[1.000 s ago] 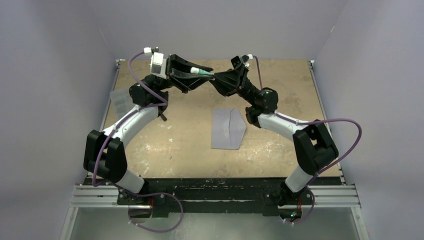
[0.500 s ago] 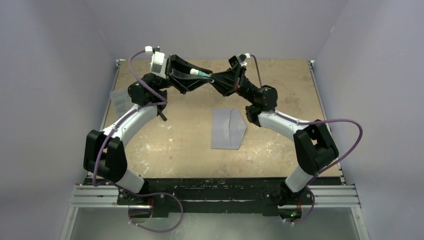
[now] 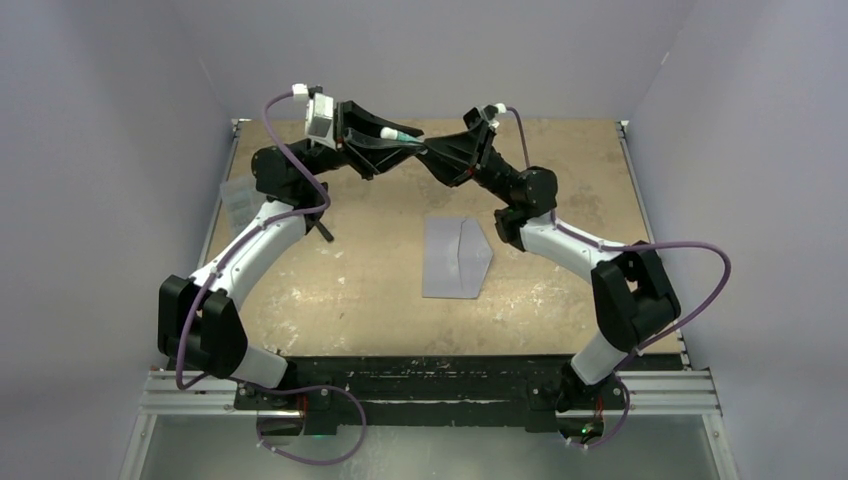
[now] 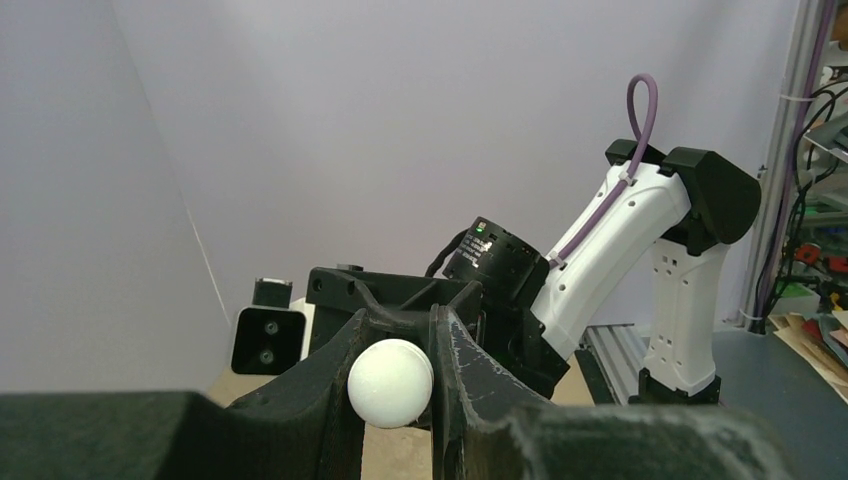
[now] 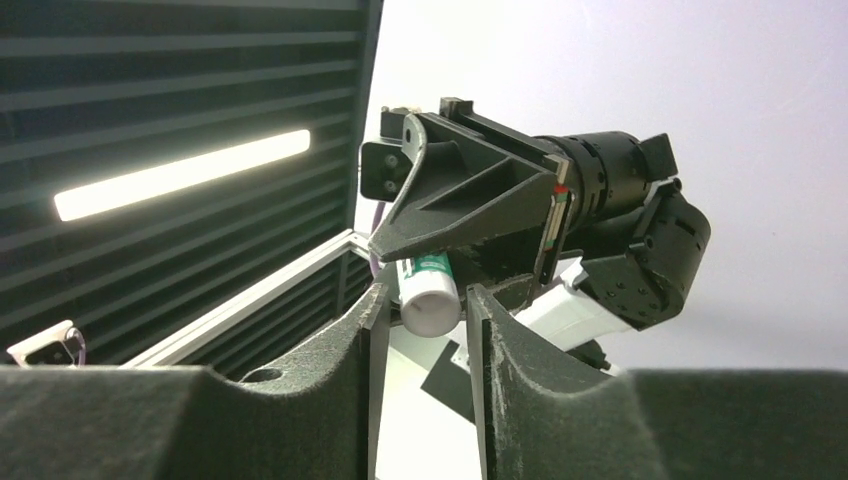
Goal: Place the letter into the envelope and seal it
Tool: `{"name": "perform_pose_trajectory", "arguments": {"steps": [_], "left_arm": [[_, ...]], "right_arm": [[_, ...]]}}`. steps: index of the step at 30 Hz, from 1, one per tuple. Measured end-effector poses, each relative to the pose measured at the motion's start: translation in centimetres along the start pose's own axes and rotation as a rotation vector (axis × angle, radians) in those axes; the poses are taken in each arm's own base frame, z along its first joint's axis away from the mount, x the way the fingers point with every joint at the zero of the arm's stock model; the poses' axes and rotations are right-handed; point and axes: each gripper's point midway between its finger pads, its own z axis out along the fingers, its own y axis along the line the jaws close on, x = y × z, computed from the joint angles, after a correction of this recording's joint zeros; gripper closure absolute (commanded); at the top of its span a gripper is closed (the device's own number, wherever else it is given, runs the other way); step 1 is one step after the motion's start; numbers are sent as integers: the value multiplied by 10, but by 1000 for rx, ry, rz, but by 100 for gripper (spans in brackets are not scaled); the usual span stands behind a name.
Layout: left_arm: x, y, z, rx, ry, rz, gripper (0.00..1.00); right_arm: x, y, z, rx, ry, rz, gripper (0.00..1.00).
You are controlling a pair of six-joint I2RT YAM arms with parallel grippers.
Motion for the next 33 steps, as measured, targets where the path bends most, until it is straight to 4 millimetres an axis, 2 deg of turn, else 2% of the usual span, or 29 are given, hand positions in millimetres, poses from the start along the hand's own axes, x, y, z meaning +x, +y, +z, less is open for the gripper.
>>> {"name": "perform_pose_trajectory", "arguments": {"steps": [2,10,13,16,19,21,27,33], "left_arm": [[-1,2,0,-12,-2,2,100],[-6,8,2,-40,-21,13,99],[-6,8,2,-40,-21,13,85],[-6,8,1,-41,-20,10,62],[-4,12,-1,-68,-6,-19,50],[0,19,-5,-98,10,-47,45],[15,31,-18,-174,88,-160,42],[29,28,-28,-154,171,-230,42]], "right_arm": [[-1,3,0,-16,1,-6,74],[-5,5,5,-46,17,-13,92],[-5,5,5,-46,18,-10,95],[-5,4,5,-44,19,-13,95],[-3,1,3,-25,19,-18,96],[-3,-3,1,1,9,-21,95],[-9,-19,-5,98,-11,-34,94],[-10,-31,-11,162,2,-47,94]]}}
